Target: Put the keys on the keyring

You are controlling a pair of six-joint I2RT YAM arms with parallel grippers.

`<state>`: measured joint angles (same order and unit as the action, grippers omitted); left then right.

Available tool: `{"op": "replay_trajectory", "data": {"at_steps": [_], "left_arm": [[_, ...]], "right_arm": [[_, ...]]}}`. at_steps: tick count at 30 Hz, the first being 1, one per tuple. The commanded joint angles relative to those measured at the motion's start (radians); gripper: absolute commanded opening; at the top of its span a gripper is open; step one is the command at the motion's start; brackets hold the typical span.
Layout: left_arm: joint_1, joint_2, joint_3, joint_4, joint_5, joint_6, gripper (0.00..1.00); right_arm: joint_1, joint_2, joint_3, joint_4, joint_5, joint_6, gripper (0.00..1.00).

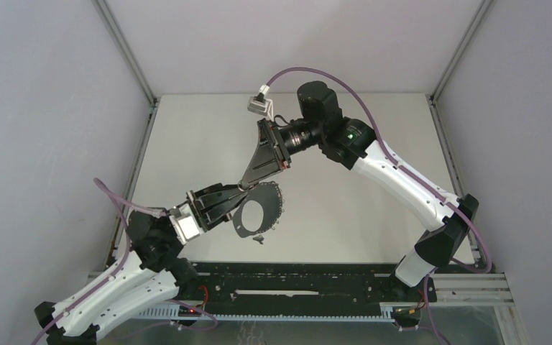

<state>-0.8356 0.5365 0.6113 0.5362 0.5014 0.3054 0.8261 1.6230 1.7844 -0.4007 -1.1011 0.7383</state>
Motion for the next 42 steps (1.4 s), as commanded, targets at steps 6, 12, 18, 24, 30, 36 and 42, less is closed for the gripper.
{"op": "replay_trajectory", "data": {"at_steps": [6, 12, 18, 24, 30, 36, 42], "left_arm": [[-0.006, 0.012, -0.026, 0.105, 0.011, -0.047, 0.0], [-0.006, 0.0, -0.035, 0.099, 0.018, -0.061, 0.0], [-0.006, 0.005, -0.009, 0.057, 0.026, -0.158, 0.0], [-0.006, 0.006, 0.033, -0.032, 0.051, -0.262, 0.0], [-0.005, 0.029, 0.081, -0.106, 0.004, -0.349, 0.0], [-0.004, 0.054, 0.118, -0.157, -0.01, -0.395, 0.0], [0.004, 0.059, 0.134, -0.204, -0.009, -0.421, 0.0]], "right_arm": [[0.009, -0.015, 0.068, -0.007, -0.009, 0.028, 1.0], [-0.006, -0.008, 0.064, 0.03, -0.009, 0.052, 1.0], [-0.07, -0.024, 0.16, -0.116, 0.08, -0.151, 1.0], [-0.117, -0.129, 0.132, -0.163, 0.161, -0.462, 1.0], [-0.13, -0.281, 0.031, -0.216, 0.226, -0.785, 1.0], [-0.099, -0.366, -0.047, -0.198, 0.203, -0.924, 0.79], [0.027, -0.37, -0.054, -0.223, 0.325, -1.026, 0.77]]}}
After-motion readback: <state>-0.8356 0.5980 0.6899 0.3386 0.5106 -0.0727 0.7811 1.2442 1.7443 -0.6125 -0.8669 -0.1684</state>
